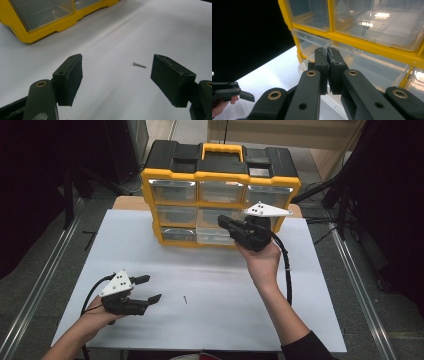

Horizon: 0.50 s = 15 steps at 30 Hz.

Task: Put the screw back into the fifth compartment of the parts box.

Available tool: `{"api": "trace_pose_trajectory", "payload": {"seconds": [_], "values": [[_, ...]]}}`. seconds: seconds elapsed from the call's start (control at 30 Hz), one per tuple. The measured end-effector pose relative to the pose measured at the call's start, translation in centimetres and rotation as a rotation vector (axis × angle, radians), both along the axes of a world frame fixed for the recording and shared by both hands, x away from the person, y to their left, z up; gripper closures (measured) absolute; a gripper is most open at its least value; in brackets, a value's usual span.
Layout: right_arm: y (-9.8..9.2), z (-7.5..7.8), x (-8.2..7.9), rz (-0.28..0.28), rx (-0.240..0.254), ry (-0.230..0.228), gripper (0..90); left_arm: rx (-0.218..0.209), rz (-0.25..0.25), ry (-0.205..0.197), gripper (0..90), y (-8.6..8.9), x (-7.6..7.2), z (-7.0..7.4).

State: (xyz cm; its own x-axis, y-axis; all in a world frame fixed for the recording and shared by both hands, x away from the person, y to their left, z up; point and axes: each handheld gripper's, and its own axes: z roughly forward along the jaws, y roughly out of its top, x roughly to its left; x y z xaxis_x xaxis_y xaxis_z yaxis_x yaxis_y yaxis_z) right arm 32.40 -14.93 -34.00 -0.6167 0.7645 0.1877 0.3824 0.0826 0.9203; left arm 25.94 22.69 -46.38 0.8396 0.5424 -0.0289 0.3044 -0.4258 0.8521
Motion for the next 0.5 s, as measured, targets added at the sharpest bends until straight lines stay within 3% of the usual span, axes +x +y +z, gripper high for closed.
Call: {"api": "trace_pose_trajectory", "payload": {"seconds": [0.5], "values": [[-0.9, -0.5, 1.3, -0.039, -0.015, 0.0, 88.0, -0.002, 0.004, 0.004, 25.7, 0.0, 0.0, -0.1]]}}
